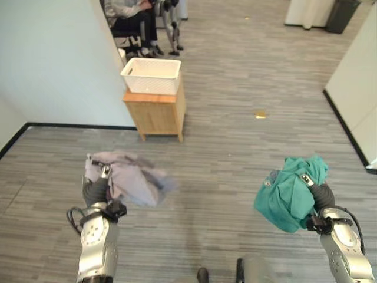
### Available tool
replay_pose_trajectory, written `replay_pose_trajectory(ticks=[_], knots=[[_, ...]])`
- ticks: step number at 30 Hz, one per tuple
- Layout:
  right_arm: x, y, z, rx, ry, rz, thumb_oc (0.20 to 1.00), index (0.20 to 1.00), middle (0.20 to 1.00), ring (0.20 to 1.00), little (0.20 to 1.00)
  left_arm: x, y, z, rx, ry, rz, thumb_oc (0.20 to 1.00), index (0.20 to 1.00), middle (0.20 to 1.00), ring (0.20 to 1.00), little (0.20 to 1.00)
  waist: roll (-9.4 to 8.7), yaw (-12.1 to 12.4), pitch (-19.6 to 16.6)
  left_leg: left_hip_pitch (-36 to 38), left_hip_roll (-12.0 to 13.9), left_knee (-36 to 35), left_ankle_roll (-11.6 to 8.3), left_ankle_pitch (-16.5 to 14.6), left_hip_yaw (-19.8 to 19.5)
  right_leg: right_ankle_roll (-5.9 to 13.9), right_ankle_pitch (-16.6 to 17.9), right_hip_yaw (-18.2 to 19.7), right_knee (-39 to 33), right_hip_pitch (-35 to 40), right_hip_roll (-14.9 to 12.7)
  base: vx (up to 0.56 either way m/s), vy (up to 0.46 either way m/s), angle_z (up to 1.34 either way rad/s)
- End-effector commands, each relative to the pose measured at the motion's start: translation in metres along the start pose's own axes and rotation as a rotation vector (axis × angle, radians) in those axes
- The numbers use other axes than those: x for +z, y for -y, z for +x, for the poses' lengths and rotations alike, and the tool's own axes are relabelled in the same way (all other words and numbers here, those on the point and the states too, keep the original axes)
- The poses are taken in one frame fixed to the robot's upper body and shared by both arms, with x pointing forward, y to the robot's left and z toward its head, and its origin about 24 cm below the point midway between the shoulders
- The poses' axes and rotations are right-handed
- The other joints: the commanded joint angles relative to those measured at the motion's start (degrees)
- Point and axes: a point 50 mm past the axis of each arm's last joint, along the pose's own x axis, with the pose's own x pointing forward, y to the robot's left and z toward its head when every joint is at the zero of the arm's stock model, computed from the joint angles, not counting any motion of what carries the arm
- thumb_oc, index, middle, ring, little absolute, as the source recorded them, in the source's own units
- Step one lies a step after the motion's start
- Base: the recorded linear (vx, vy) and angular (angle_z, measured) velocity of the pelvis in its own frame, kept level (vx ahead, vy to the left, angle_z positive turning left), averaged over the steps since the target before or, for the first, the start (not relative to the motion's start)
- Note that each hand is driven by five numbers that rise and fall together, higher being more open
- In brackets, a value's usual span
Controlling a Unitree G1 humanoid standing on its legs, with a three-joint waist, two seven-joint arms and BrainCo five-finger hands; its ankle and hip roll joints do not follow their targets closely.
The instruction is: Pick up bed clothes into laundry basket.
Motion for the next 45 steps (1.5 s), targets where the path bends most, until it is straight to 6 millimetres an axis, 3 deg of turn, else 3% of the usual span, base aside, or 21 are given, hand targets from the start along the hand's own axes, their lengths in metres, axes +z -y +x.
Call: replay_pose_trajectory(ticks=[1,3,4,5,6,8,10,12,13,15,18,19,24,30,31,32,35,36,38,43,45], knots=[[0.026,0.010,0.010,-0.021,0.135,-0.019,0.200,0.200,0.200,0.200,0.200,0.040,-0.005,0.008,-0.036,0.198,0.027,0.200,0.200,0.200,0.200,0.200,-1.35,-1.6,-1.6,1.3,4.9,0.8,-5.39,-1.5,0.6,0.62,12.0,6.1,-22.0,8.8,4.4,0.54,-0.212,1.03],[0.033,0.015,0.009,-0.013,0.152,-0.044,0.200,0.200,0.200,0.200,0.200,0.047,-0.001,0.009,-0.063,0.232,0.060,0.200,0.200,0.200,0.200,0.200,-2.56,-3.1,-2.6,1.8,6.8,1.4,-6.90,-2.9,-1.2,1.83,13.4,12.5,-26.0,10.5,6.0,0.41,-0.268,1.25],[0.033,0.014,0.007,-0.006,0.152,-0.030,0.200,0.200,0.200,0.200,0.200,0.044,-0.003,0.008,-0.056,0.222,0.056,0.200,0.200,0.200,0.200,0.200,-2.98,-3.3,-3.1,1.5,7.2,2.3,-7.17,-3.5,-1.3,0.95,12.9,12.5,-25.4,10.8,6.0,0.31,-0.325,0.90],[0.039,0.015,0.009,0.002,0.185,-0.039,0.200,0.200,0.200,0.200,0.200,0.046,0.003,0.008,-0.069,0.239,0.037,0.200,0.200,0.200,0.200,0.200,-3.58,-3.7,-2.9,-0.5,7.5,7.4,-8.45,-0.4,-0.2,0.29,13.8,13.1,-25.8,11.6,6.5,0.20,-0.228,0.69],[0.046,0.017,0.011,-0.008,0.214,-0.046,0.200,0.200,0.200,0.200,0.200,0.046,0.009,0.010,-0.078,0.245,0.004,0.200,0.200,0.200,0.200,0.200,-4.23,-3.4,-2.4,-4.0,7.8,14.7,-9.10,0.4,0.8,-0.81,13.0,12.0,-26.4,13.4,5.8,0.12,-0.233,0.57],[0.053,0.023,0.012,-0.047,0.250,-0.049,0.200,0.200,0.200,0.200,0.200,0.042,0.019,0.013,-0.091,0.228,-0.057,0.200,0.200,0.200,0.200,0.200,-5.73,-3.7,-1.0,-10.7,8.0,23.5,-8.56,0.5,1.5,-2.22,13.1,10.3,-27.9,15.2,4.6,0.06,-0.150,0.59],[0.054,0.026,0.011,-0.062,0.253,-0.053,0.200,0.200,0.200,0.200,0.200,0.038,0.021,0.013,-0.104,0.207,-0.056,0.200,0.200,0.200,0.200,0.200,-5.97,-3.9,-0.8,-12.0,9.1,21.0,-8.24,0.5,3.2,-2.29,12.8,9.4,-28.8,16.4,3.9,0.07,-0.048,0.71],[0.055,0.029,0.007,-0.085,0.259,-0.045,0.200,0.200,0.200,0.200,0.200,0.031,0.022,0.014,-0.116,0.171,-0.033,0.200,0.200,0.200,0.200,0.200,-5.74,-3.7,-1.3,-12.9,10.2,13.1,-8.71,1.3,7.2,-2.11,12.1,7.8,-30.5,18.6,2.9,0.17,-0.004,0.43],[0.057,0.029,0.008,-0.085,0.263,-0.061,0.200,0.200,0.200,0.200,0.200,0.024,0.019,0.013,-0.112,0.141,-0.015,0.200,0.200,0.200,0.200,0.200,-4.28,-2.2,-2.0,-13.6,7.2,6.7,-9.08,4.0,5.5,-2.03,11.8,7.6,-31.4,19.6,4.2,0.16,0.010,0.37],[0.054,0.029,0.009,-0.092,0.249,-0.085,0.200,0.200,0.200,0.200,0.200,0.020,0.016,0.009,-0.107,0.122,0.017,0.200,0.200,0.200,0.200,0.200,-4.25,-1.8,-1.8,-13.5,6.4,7.8,-9.48,3.5,4.0,-1.79,11.8,7.4,-32.1,20.1,3.8,0.10,0.058,0.06],[0.046,0.030,0.003,-0.100,0.222,-0.055,0.200,0.200,0.200,0.200,0.200,0.013,0.005,-0.001,-0.068,0.091,-0.017,0.200,0.200,0.200,0.200,0.200,-2.62,-2.5,-3.3,-8.5,6.6,0.7,-8.82,3.8,4.5,-0.96,12.7,7.9,-34.5,20.2,4.5,0.10,0.121,-0.30],[0.035,0.074,-0.026,-0.341,0.144,-0.109,0.200,0.200,0.200,0.200,0.200,0.050,0.007,0.014,-0.071,0.231,0.015,0.200,0.200,0.200,0.200,0.200,0.21,-4.7,-1.4,-2.1,11.3,-3.5,-10.71,3.2,12.0,-1.48,8.8,-5.2,-30.0,17.9,5.0,-0.01,0.067,-0.16],[0.036,0.070,-0.019,-0.332,0.153,-0.105,0.200,0.200,0.200,0.200,0.200,0.053,0.003,0.012,-0.060,0.240,0.021,0.200,0.200,0.200,0.200,0.200,0.00,-4.3,-1.4,-2.3,10.6,-2.9,-10.39,2.5,11.0,-0.98,10.2,-4.8,-31.4,18.4,4.3,-0.03,0.074,0.24],[0.039,0.054,-0.004,-0.259,0.173,-0.074,0.200,0.200,0.200,0.200,0.200,0.037,-0.031,-0.003,0.073,0.157,0.094,0.200,0.200,0.200,0.200,0.200,-0.71,-1.2,-0.7,-2.9,9.2,-1.2,-8.73,0.8,9.6,-0.01,10.6,-3.9,-30.7,19.2,2.4,-0.03,0.112,0.01],[0.038,0.053,-0.003,-0.256,0.170,-0.071,0.200,0.200,0.200,0.200,0.200,0.035,-0.035,-0.004,0.092,0.147,0.097,0.200,0.200,0.200,0.200,0.200,-0.74,-1.0,-0.5,-2.9,8.9,-1.2,-8.25,0.5,9.6,0.16,10.2,-3.6,-29.1,18.7,2.1,-0.04,0.268,0.03],[0.035,0.048,-0.001,-0.243,0.156,-0.068,0.200,0.200,0.200,0.200,0.200,0.037,-0.039,-0.001,0.118,0.153,0.108,0.200,0.200,0.200,0.200,0.200,-0.30,-0.6,0.7,-2.4,8.3,-1.1,-6.64,-0.2,9.8,1.28,9.8,-3.4,-20.9,15.5,1.0,-0.05,0.271,0.03],[0.032,0.045,0.000,-0.235,0.144,-0.070,0.200,0.200,0.200,0.200,0.200,0.039,-0.036,0.002,0.104,0.162,0.124,0.200,0.200,0.200,0.200,0.200,-0.35,-1.0,1.9,-1.7,7.7,-1.2,-5.76,-0.4,9.8,2.70,11.6,-1.5,-12.1,11.2,1.0,0.00,0.132,-0.13],[0.031,0.044,0.001,-0.232,0.144,-0.072,0.200,0.200,0.200,0.200,0.200,0.046,-0.029,0.008,0.074,0.194,0.123,0.200,0.200,0.200,0.200,0.200,-0.36,-2.3,2.8,-0.3,8.0,-2.0,-5.98,-0.7,8.9,3.18,13.0,1.8,-11.2,7.2,2.9,0.08,0.062,-0.15],[0.032,0.044,0.001,-0.233,0.152,-0.068,0.200,0.200,0.200,0.200,0.200,0.050,-0.026,0.011,0.062,0.213,0.114,0.200,0.200,0.200,0.200,0.200,-0.11,-2.8,2.7,0.5,8.4,-2.8,-6.58,-1.1,9.1,2.79,12.4,2.5,-14.2,5.7,3.4,0.16,-0.009,-0.06],[0.037,0.048,0.000,-0.265,0.179,-0.074,0.200,0.200,0.200,0.200,0.200,0.054,-0.006,0.022,0.006,0.240,0.055,0.200,0.200,0.200,0.200,0.200,-0.02,-6.4,2.3,5.7,10.3,-4.1,-9.13,-4.1,7.9,3.41,17.1,2.4,-27.7,1.0,1.4,0.33,-0.108,0.04],[0.037,0.046,-0.001,-0.241,0.179,-0.084,0.200,0.200,0.200,0.200,0.200,0.052,0.002,0.024,-0.026,0.235,0.031,0.200,0.200,0.200,0.200,0.200,-0.40,-7.7,1.0,9.5,12.3,-4.0,-10.81,-5.5,7.3,3.97,17.6,1.9,-27.6,1.5,1.4,0.55,-0.311,0.32]])
